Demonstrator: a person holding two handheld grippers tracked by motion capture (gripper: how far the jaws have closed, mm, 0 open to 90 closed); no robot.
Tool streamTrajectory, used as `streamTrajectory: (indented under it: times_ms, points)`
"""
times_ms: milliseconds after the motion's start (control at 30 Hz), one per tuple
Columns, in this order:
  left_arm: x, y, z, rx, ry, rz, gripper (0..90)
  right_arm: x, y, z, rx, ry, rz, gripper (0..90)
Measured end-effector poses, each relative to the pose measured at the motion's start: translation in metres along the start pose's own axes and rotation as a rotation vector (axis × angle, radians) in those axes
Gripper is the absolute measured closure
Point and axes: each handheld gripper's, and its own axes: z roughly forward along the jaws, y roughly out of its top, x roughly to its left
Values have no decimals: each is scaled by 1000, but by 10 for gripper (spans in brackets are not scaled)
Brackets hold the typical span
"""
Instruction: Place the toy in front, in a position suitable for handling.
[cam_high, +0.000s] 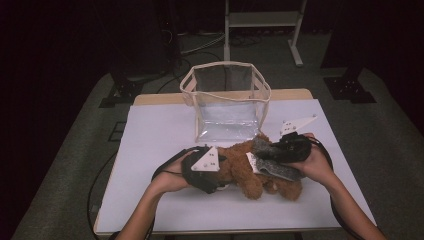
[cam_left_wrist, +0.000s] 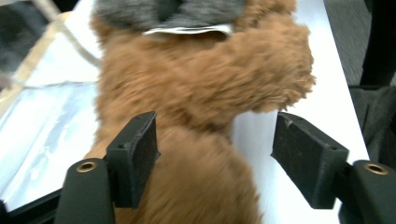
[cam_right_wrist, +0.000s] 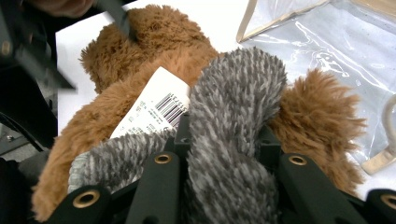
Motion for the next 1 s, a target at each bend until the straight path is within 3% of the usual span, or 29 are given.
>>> streamTrajectory:
  times_ms: [133, 300, 367, 467, 567, 600, 633, 700, 867, 1000]
  points:
    - [7, -15, -10, 28, 42, -39, 233, 8, -8, -3, -13, -5, -11, 693]
    - [21, -37, -10, -14, 6, -157, 196, 16, -20, -8, -31, 1, -4, 693]
    - [20, -40, -7, -27, -14, -155, 229, 18, -23, -11, -20, 10, 0, 693]
    - [19, -40, -7, -16, -7, -152, 241, 21, -22, -23, 29, 6, -12, 693]
    - [17, -41, -6, -14, -18, -137, 247, 21, -14, -44, 20, -25, -19, 693]
    - [17, -41, -6, -14, -18, -137, 253, 21, -14, -44, 20, -25, -19, 693]
    - [17, -41, -6, -10, -19, -129, 253, 21, -5, -53, 13, -44, -28, 693]
    - [14, -38, -6, -2, -17, -115, 252, 21, 9, -57, 18, -44, -51, 693]
    - [7, -35, -6, 15, -21, -68, 253, 22, 42, -44, 33, -25, -98, 692]
    - [5, -34, -7, 21, -20, -42, 252, 29, 64, -10, 81, 5, -161, 691]
